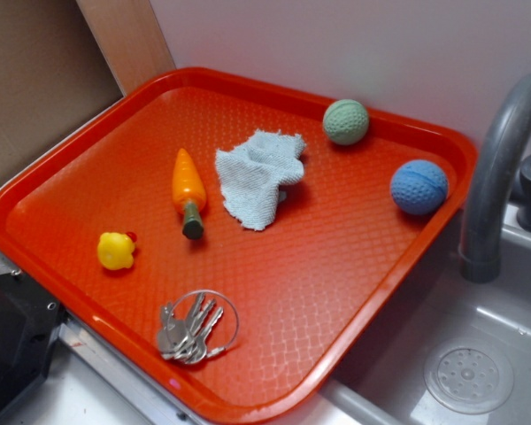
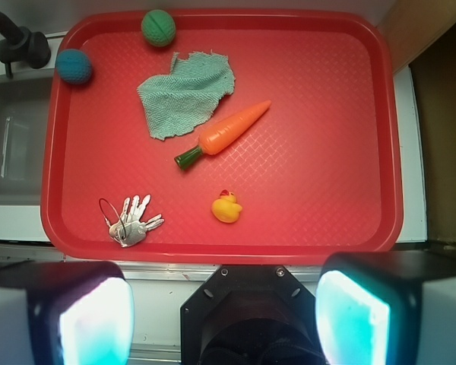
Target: Grab the blue ball.
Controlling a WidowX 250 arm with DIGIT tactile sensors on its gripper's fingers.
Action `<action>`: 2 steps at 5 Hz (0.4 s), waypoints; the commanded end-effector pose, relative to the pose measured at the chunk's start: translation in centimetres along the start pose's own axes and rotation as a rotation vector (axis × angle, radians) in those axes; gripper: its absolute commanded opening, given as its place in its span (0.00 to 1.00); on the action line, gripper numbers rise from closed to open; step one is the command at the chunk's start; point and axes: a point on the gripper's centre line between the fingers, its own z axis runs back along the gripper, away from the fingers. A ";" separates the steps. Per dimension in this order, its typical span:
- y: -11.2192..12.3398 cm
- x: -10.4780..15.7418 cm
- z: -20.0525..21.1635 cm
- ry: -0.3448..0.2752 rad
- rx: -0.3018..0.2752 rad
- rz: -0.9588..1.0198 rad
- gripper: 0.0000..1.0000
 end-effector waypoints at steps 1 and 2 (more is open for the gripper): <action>0.0 0.0 0.0 0.000 0.000 0.000 1.00; -3.4 4.4 -4.1 -0.109 -0.012 -0.144 1.00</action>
